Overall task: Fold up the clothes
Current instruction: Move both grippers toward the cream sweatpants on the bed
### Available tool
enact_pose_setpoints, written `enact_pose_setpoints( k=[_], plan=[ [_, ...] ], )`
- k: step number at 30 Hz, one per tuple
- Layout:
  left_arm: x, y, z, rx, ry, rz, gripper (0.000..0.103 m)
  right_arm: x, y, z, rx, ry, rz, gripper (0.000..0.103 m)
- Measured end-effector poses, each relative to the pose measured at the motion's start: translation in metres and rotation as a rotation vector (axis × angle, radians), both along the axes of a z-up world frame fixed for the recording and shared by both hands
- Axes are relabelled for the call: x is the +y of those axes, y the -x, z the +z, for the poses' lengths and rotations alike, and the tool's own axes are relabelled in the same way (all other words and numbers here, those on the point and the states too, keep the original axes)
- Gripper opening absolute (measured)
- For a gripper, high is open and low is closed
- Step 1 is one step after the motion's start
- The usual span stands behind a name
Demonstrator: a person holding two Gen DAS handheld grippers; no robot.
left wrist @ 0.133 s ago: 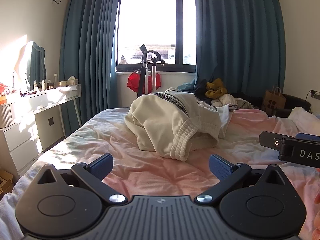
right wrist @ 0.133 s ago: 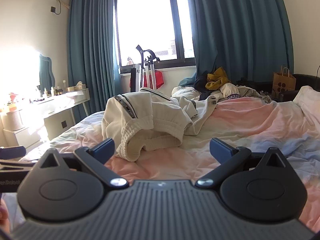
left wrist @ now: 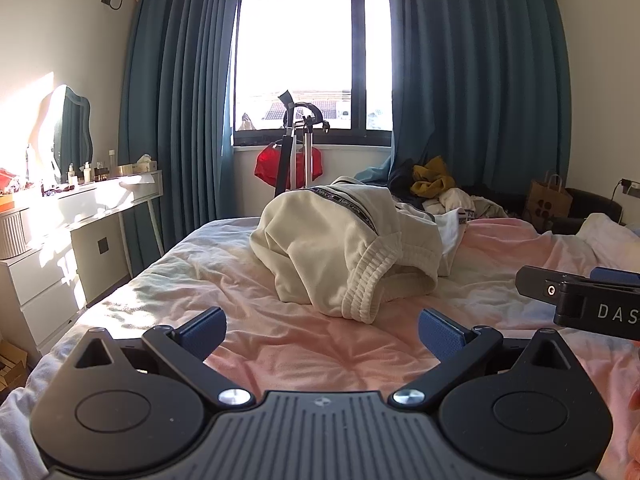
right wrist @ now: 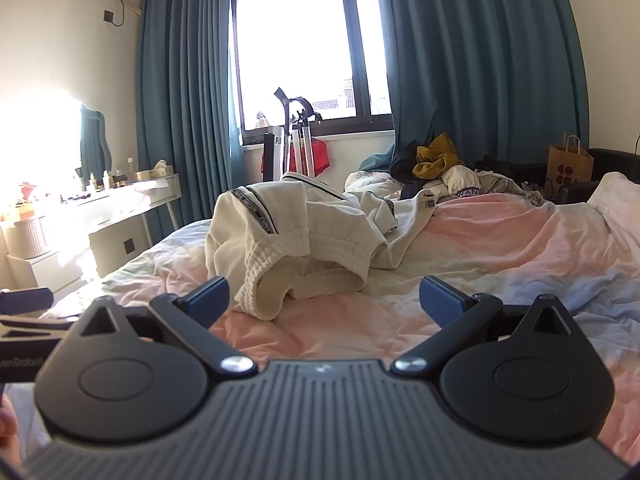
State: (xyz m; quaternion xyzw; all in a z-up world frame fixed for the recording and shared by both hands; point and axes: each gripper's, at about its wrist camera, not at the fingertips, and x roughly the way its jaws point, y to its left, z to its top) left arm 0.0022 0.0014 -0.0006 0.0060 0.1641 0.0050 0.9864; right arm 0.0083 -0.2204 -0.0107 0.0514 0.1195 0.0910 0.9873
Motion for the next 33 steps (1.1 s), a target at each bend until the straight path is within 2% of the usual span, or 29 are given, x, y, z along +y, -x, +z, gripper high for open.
enact_pose_setpoints(
  k=[5, 33],
  plan=[
    [-0.0042, 0.0045, 0.0013, -0.013, -0.020, 0.002, 0.103, 0.0040, 0.0003, 0.0019, 0.006, 0.016, 0.008, 0.103],
    [-0.0059, 0.0045, -0.0026, -0.015, -0.025, -0.005, 0.103, 0.0039, -0.0030, -0.0025, 0.024, 0.008, 0.012, 0.103]
  ],
)
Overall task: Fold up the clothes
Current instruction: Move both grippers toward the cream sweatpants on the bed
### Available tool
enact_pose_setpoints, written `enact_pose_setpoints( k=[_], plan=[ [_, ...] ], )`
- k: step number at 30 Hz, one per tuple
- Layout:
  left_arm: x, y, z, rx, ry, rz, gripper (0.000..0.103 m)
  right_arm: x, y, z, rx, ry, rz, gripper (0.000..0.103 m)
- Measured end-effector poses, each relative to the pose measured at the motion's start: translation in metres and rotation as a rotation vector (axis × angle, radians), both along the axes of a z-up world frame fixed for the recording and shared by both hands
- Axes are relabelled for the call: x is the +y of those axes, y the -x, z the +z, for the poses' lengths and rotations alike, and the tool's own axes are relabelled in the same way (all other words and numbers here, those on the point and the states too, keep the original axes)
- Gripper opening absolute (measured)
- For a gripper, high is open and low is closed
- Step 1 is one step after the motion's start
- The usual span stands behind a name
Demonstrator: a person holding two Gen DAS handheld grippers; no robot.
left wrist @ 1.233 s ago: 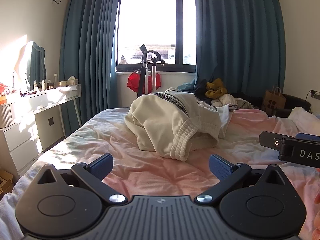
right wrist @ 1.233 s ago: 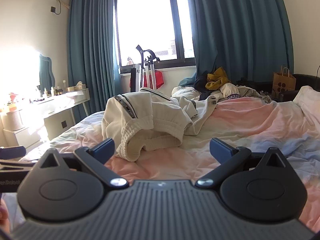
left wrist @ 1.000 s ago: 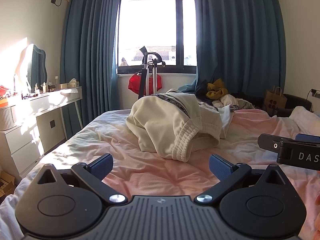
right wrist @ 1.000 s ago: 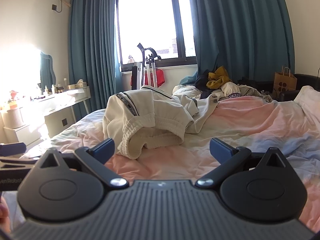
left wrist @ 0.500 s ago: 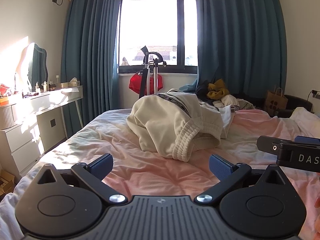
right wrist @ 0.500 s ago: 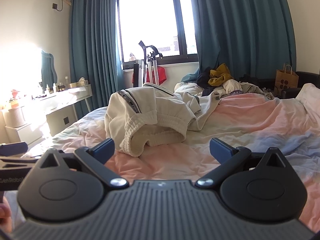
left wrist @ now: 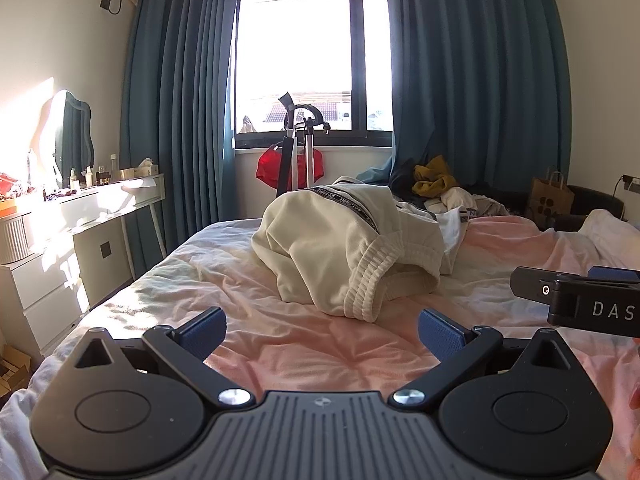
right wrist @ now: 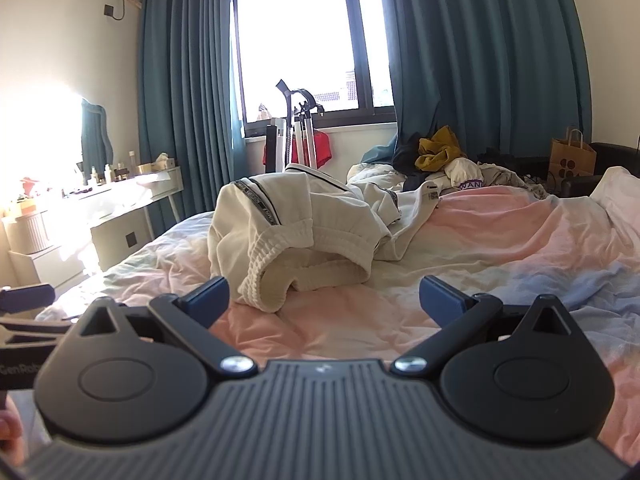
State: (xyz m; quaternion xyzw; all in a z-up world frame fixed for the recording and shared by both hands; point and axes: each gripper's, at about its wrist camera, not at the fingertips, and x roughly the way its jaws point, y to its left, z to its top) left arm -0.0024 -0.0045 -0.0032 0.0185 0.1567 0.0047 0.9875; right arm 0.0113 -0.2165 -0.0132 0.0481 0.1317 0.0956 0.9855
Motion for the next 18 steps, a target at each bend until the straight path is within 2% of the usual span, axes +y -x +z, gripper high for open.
enact_pose_setpoints(
  k=[18],
  plan=[
    [-0.0012, -0.0031, -0.0036, 0.014, -0.017, -0.015, 0.103, -0.0046, 0.0013, 0.0057, 0.033, -0.005, -0.019, 0.103]
  ],
)
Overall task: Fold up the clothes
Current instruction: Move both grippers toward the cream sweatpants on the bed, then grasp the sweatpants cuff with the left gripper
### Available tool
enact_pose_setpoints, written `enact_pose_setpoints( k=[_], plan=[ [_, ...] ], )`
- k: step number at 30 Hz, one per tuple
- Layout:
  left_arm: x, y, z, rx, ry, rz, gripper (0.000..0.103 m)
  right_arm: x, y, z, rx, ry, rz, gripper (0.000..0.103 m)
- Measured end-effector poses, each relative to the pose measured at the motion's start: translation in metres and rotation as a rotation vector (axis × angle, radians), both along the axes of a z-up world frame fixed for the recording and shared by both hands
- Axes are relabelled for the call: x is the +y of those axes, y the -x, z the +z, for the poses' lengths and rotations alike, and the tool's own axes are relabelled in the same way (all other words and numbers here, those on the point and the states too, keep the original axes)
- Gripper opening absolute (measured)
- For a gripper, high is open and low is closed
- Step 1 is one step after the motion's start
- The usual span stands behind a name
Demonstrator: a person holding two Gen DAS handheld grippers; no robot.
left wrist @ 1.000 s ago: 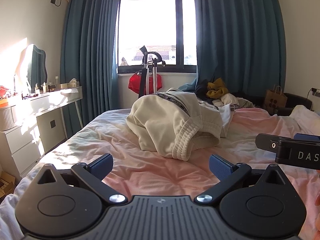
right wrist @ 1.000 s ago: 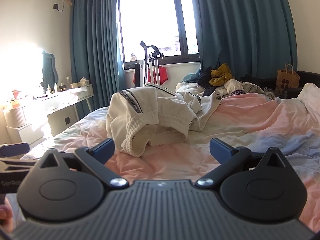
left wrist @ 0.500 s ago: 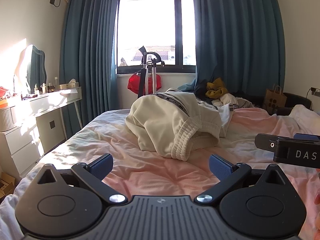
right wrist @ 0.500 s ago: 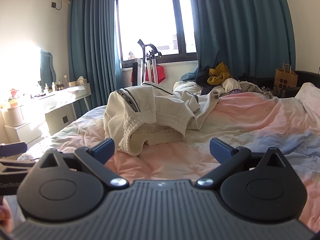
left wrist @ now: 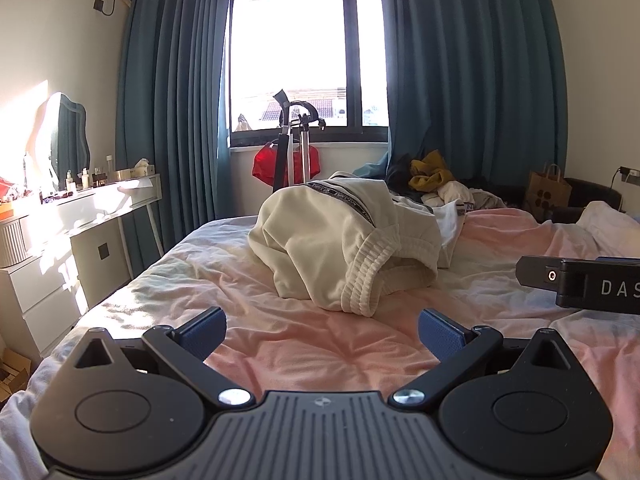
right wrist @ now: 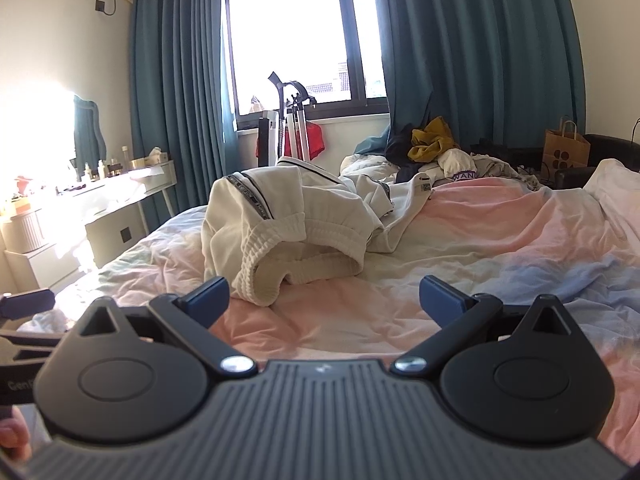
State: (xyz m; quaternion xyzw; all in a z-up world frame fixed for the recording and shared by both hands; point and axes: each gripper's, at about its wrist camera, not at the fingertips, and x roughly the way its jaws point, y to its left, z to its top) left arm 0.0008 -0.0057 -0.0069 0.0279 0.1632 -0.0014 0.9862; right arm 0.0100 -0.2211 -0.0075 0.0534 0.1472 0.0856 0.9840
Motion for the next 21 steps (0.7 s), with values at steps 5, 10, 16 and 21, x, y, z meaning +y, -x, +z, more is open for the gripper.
enact_pose_setpoints(
  k=[5, 10, 16, 21],
  plan=[
    [-0.007, -0.019, -0.004, 0.022, -0.031, -0.015, 0.103, -0.006, 0.001, 0.006, -0.001, -0.029, -0.022, 0.103],
    [-0.027, -0.053, -0.009, 0.049, -0.101, -0.062, 0.103, -0.021, -0.002, 0.007, 0.009, -0.055, -0.094, 0.103],
    [-0.060, -0.115, -0.025, 0.062, -0.172, -0.063, 0.103, -0.046, -0.017, 0.002, 0.031, -0.099, -0.165, 0.103],
    [-0.071, -0.176, -0.052, 0.053, -0.194, -0.010, 0.102, -0.060, -0.030, -0.011, 0.047, -0.133, -0.173, 0.103]
  ],
)
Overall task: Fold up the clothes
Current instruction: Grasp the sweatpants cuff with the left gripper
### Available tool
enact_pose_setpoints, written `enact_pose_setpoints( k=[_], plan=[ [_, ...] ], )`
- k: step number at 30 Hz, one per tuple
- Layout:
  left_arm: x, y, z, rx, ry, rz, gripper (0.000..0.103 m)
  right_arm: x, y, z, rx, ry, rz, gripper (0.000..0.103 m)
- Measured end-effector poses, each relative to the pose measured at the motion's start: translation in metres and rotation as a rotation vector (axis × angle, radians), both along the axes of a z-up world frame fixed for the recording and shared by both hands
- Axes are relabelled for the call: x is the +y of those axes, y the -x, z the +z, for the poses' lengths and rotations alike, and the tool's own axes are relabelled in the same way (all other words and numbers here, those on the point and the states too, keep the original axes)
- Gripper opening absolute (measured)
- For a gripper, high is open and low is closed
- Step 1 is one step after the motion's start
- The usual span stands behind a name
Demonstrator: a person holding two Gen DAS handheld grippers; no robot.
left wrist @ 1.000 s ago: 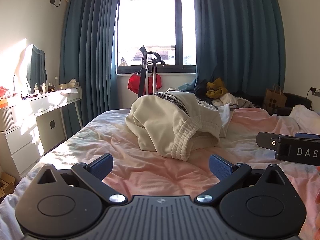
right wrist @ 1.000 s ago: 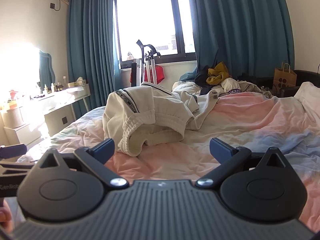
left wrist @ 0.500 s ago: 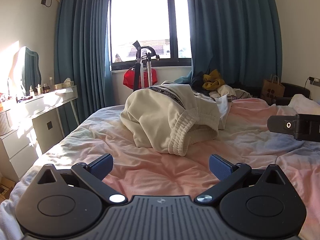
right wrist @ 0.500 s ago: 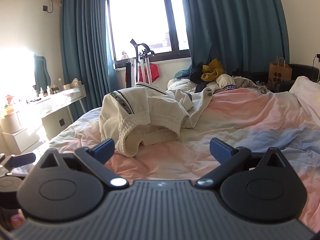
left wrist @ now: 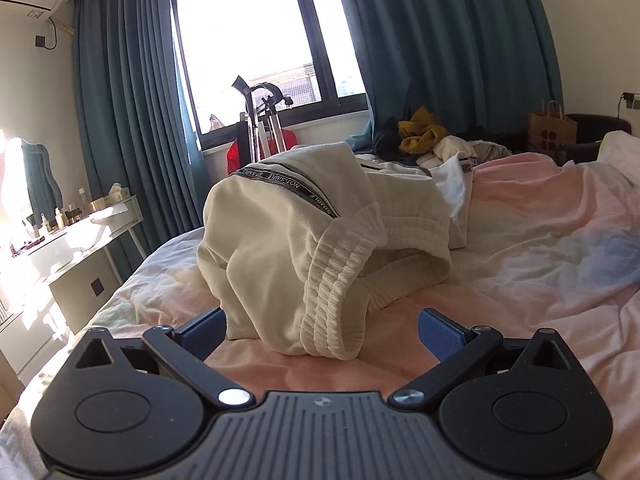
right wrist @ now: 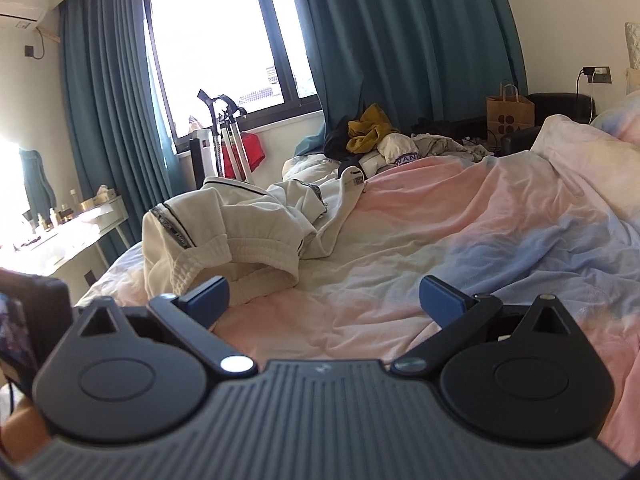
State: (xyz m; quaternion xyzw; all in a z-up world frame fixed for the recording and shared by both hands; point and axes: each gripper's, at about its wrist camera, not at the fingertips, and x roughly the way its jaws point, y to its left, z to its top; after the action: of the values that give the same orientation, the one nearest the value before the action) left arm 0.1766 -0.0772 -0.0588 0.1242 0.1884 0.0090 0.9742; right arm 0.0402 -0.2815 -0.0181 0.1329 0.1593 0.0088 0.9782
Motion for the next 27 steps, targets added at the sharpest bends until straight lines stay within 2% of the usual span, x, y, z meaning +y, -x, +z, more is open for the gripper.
enact_pose_setpoints(
  k=[2, 6, 9, 10, 11, 12, 13, 19, 23, 27],
  plan=[
    [-0.001, -0.024, -0.010, 0.013, 0.008, 0.016, 0.096, -0.004, -0.010, -0.007, 0.019, -0.012, -0.002, 0.103],
    [-0.001, -0.060, -0.022, 0.010, 0.034, 0.045, 0.091, -0.007, -0.032, -0.023, 0.053, -0.032, 0.011, 0.103],
    [0.001, -0.077, -0.025, -0.018, 0.052, 0.070, 0.081, -0.005, -0.044, -0.034, 0.075, -0.039, 0.023, 0.103],
    [0.002, -0.081, -0.024, -0.029, 0.059, 0.076, 0.073, -0.004, -0.047, -0.037, 0.080, -0.041, 0.026, 0.103],
    [0.005, -0.084, -0.023, -0.036, 0.074, 0.074, 0.059, -0.003, -0.050, -0.040, 0.083, -0.044, 0.030, 0.103],
    [0.008, -0.086, -0.021, -0.037, 0.098, 0.060, 0.052, -0.002, -0.052, -0.043, 0.086, -0.047, 0.034, 0.103],
    [0.010, -0.087, -0.018, -0.037, 0.121, 0.051, 0.038, -0.002, -0.054, -0.045, 0.089, -0.050, 0.040, 0.103],
    [0.044, -0.055, 0.018, -0.090, 0.265, 0.080, 0.011, 0.002, -0.053, -0.047, 0.061, -0.020, 0.045, 0.103],
    [0.069, -0.011, 0.055, -0.147, 0.296, 0.071, 0.009, 0.001, -0.046, -0.043, 0.033, -0.039, 0.052, 0.103],
    [0.101, 0.033, 0.088, -0.162, 0.357, 0.061, 0.009, 0.006, -0.037, -0.035, 0.012, -0.022, 0.072, 0.103]
  ],
)
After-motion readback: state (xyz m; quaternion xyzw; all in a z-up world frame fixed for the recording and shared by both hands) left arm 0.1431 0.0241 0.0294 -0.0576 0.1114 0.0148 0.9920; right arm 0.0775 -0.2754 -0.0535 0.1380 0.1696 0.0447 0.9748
